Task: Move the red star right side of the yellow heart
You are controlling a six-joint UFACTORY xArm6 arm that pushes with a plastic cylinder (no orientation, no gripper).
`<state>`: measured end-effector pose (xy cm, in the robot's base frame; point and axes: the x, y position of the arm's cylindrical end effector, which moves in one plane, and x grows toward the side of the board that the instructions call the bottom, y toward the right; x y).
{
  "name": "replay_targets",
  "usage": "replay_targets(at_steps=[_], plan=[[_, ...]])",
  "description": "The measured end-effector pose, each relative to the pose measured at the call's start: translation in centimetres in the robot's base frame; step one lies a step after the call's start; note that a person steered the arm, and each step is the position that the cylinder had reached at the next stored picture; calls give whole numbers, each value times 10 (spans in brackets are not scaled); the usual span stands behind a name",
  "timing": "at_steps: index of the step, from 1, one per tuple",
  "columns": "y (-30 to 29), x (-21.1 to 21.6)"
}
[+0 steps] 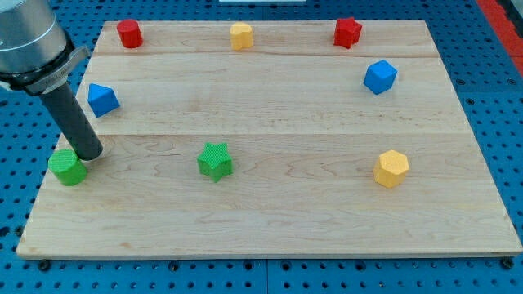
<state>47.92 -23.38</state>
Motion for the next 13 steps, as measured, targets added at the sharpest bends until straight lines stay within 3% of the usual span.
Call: replay_targets(at_steps=[7, 8, 9, 11, 13], plan=[[38, -30], [61, -66], [133, -110], [345, -180], [453, -235]])
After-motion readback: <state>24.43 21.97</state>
